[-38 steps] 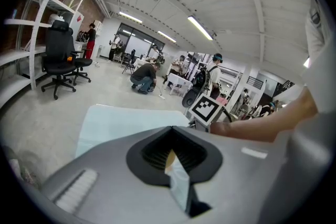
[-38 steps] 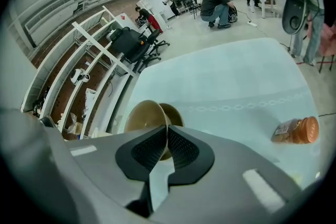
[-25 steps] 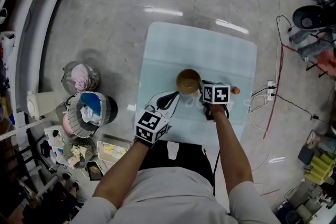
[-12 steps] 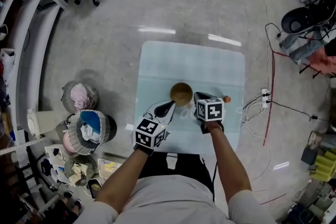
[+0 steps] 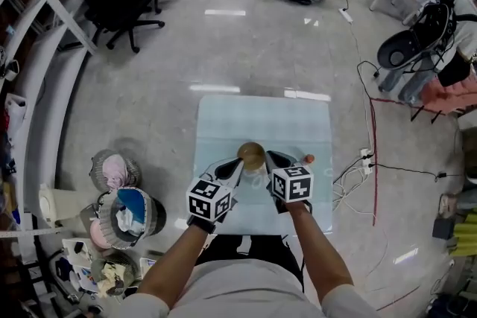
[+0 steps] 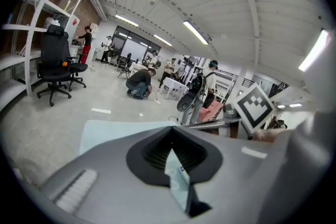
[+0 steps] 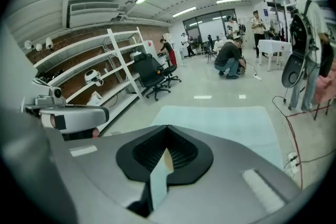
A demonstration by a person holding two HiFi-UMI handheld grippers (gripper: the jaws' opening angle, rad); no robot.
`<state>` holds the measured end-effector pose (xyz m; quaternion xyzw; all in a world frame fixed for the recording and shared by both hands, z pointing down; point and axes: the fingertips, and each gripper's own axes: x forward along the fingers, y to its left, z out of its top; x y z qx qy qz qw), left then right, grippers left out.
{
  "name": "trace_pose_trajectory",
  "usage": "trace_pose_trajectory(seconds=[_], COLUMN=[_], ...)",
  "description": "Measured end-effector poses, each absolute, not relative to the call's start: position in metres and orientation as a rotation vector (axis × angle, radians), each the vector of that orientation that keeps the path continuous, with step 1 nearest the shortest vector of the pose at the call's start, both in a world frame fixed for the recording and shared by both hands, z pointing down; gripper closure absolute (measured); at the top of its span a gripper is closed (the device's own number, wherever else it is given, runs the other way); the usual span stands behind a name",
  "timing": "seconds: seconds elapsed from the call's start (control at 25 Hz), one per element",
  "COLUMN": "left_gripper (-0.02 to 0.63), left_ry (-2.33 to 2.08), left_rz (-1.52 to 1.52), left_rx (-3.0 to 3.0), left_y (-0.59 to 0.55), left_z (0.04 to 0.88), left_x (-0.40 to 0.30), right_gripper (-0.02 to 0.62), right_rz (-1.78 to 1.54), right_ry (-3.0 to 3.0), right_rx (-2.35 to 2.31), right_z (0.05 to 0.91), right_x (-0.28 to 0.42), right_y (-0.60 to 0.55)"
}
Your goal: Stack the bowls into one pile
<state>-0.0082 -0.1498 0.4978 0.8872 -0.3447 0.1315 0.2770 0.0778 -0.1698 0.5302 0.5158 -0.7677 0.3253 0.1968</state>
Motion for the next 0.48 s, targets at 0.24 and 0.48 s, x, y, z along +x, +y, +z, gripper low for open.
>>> trace_pose_trajectory(seconds=[0.24, 0.48], left_gripper=[0.600, 0.600], left_ry=[-0.943, -0.958], left_rz=[0.305, 0.243], left_rx=[2.431, 2.506], left_y=[-0.144, -0.143], left_z=[0.446, 0.389], left_x=[-0.020, -0.030], right_gripper=[0.585, 0.585], right_rz=[0.808, 0.696], right_ry=[-2.276, -2.369], right_rx=[1.548, 1.608], right_z=[0.457, 0.396], right_x=[0.068, 0.056], right_y=[-0.161, -0.157])
